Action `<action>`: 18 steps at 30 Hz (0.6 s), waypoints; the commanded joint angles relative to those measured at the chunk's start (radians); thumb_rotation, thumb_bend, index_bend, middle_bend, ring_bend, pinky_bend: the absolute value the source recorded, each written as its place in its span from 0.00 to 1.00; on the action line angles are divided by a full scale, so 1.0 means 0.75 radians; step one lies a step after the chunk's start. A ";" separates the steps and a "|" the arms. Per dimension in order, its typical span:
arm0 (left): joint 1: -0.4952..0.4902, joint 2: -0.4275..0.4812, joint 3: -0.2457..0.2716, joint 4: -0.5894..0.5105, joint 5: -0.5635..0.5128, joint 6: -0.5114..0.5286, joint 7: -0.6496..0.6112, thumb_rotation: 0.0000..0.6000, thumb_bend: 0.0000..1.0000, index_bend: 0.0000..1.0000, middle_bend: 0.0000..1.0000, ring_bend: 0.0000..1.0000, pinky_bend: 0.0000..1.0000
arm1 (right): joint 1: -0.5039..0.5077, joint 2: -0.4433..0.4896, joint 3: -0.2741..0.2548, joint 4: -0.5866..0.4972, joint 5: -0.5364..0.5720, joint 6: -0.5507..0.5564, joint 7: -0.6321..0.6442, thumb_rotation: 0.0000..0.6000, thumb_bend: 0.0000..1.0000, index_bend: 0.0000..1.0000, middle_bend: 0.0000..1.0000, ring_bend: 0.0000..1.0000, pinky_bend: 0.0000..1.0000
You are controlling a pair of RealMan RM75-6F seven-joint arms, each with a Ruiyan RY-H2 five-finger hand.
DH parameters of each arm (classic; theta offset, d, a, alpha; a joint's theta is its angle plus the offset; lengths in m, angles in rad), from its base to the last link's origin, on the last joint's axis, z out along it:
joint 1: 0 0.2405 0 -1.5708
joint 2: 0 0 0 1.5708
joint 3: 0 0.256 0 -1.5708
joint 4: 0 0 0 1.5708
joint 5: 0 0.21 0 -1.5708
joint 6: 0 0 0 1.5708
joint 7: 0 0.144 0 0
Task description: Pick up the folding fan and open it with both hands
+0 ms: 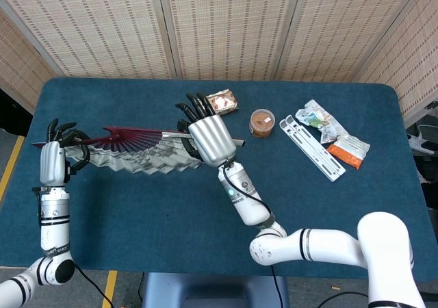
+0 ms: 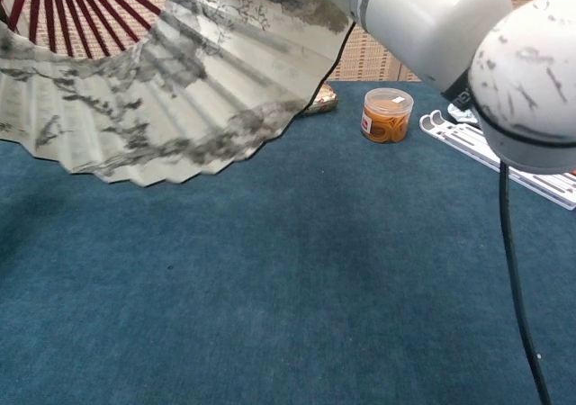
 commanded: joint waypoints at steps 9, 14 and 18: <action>0.004 -0.102 0.087 0.293 0.085 0.056 0.010 1.00 0.52 0.41 0.31 0.13 0.02 | -0.151 -0.209 -0.273 0.380 -0.499 0.267 0.322 1.00 0.65 0.67 0.16 0.00 0.00; 0.002 -0.185 0.141 0.516 0.124 0.066 0.014 1.00 0.52 0.39 0.29 0.11 0.02 | -0.247 -0.253 -0.372 0.467 -0.563 0.295 0.392 1.00 0.65 0.67 0.16 0.00 0.00; 0.005 -0.260 0.186 0.685 0.145 0.051 -0.003 1.00 0.52 0.38 0.27 0.10 0.02 | -0.309 -0.281 -0.437 0.540 -0.623 0.306 0.432 1.00 0.65 0.63 0.16 0.00 0.00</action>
